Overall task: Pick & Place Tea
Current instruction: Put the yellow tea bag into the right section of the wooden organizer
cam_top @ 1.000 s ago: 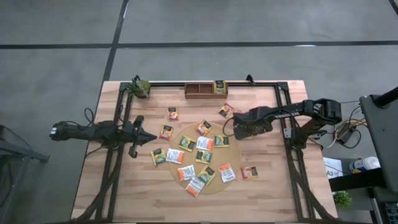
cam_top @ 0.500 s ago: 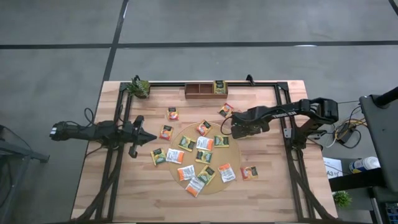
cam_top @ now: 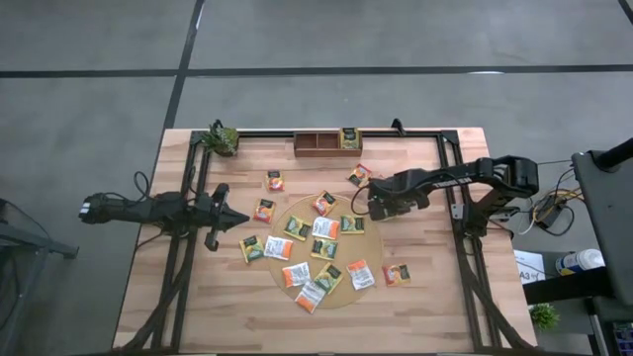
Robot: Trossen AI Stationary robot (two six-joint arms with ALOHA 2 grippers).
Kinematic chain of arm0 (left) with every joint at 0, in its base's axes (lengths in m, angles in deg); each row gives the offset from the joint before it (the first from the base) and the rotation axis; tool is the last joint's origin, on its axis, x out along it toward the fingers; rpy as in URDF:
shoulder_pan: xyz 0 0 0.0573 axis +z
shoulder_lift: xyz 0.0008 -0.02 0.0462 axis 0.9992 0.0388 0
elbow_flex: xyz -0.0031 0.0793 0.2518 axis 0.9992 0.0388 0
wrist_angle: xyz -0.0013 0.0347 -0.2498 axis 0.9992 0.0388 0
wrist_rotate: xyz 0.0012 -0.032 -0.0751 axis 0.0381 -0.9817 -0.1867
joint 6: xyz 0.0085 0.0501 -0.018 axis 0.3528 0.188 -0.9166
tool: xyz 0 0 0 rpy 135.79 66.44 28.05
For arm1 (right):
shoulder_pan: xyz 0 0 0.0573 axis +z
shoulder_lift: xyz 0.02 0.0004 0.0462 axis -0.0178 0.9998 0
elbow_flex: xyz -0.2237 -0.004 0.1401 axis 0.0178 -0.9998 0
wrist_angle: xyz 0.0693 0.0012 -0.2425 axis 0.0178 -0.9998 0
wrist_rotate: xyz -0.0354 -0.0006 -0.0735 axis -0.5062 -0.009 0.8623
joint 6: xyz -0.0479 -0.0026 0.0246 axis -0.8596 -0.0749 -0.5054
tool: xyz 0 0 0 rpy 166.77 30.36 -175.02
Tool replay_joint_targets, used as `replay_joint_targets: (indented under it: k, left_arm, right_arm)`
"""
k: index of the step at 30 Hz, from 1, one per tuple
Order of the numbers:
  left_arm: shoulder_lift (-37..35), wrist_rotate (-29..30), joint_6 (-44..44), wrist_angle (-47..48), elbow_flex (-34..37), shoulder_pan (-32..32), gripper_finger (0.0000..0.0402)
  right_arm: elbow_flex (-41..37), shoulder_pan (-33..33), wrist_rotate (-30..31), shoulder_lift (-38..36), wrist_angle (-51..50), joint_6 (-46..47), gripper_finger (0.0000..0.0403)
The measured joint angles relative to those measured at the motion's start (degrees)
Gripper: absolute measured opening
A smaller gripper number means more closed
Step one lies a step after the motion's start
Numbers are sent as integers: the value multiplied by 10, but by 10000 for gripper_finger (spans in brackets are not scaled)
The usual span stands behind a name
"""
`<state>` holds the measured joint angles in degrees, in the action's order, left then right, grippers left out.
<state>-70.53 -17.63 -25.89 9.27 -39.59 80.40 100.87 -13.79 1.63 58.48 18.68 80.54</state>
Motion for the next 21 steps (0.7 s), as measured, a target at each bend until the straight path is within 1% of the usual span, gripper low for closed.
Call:
replay_joint_targets:
  k: [4,9,15,18,21]
  left_arm:
    - [0,0,0,0,0,0,0]
    - [0,0,0,0,0,0,0]
    - [0,0,0,0,0,0,0]
    - [0,0,0,0,0,0,0]
    - [0,0,0,0,0,0,0]
  right_arm:
    - [30,-1,28,-8,-4,-40,9]
    - [91,0,80,-8,-17,-128,9]
    - [168,-2,170,-9,-17,-284,9]
    - [206,-12,199,-5,-20,-370,9]
    - [238,-27,215,2,-20,-464,9]
